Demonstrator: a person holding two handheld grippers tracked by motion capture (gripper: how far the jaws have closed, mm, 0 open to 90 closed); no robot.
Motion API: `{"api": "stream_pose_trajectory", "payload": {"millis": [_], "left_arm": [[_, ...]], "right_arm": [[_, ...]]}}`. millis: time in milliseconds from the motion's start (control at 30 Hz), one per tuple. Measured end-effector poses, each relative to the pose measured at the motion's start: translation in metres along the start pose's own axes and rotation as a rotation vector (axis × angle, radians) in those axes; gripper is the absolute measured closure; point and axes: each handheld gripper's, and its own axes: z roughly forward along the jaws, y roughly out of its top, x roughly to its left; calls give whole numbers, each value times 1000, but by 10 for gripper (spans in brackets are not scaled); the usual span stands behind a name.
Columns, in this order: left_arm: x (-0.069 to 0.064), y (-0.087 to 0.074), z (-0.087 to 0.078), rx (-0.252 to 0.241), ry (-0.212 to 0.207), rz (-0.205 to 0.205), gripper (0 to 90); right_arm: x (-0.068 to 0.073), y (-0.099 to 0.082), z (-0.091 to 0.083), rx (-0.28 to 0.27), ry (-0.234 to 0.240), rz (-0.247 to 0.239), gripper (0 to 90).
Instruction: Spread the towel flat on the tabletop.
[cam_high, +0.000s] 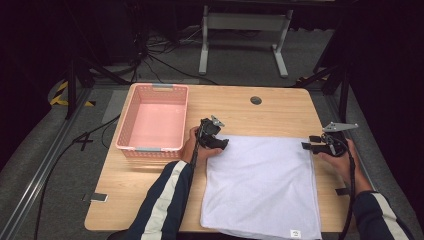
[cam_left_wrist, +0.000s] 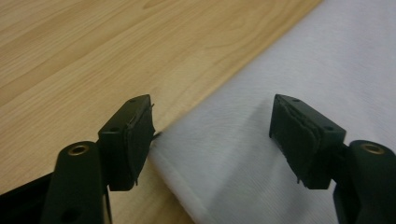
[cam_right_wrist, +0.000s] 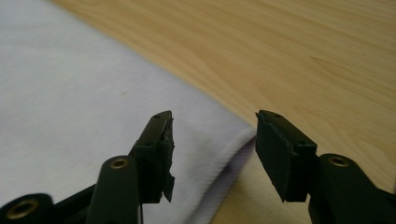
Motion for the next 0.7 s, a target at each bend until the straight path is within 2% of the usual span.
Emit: {"api": "stream_pose_trajectory", "payload": {"millis": [33,67,100,133,200,233,267,300,333,400,433,500,533,567,633,700], "left_arm": [[2,1,3,7,8,-13,299],[5,2,5,11,12,-26,291],[7,2,7,6,6,-42,275],[9,3,8,14,1,-44,274],[10,4,9,11,1,-48,256],[9,3,10,2,4,-30,251],[9,3,10,2,4,-30,247],[9,4,10,15,7,-21,247],[8,4,10,12,2,-29,250],[7,3,9,15,-3,-20,254],[6,3,9,4,-21,-1,282],[4,3,6,10,-56,32,434],[3,3,5,20,-62,35,497],[4,4,3,34,-84,35,524],[5,4,2,37,-104,39,677],[8,3,1,34,-118,25,752]], "right_arm": [[-3,1,2,-10,-21,11,466],[-7,2,4,-13,-19,22,464],[-9,3,6,-7,-28,43,456],[-12,3,9,-8,-47,41,456],[-15,1,17,4,-27,79,433],[-16,1,22,32,-19,78,409],[-16,1,22,32,-19,78,409],[-15,1,27,64,-31,76,405],[-16,0,30,66,-31,88,400],[-17,1,31,59,-30,93,391],[-17,1,32,68,-27,89,385],[-17,1,32,65,5,80,407],[-15,1,31,68,25,70,447],[-12,1,31,69,38,50,470],[-5,1,29,74,88,16,649],[-2,1,29,78,102,23,747]]}}
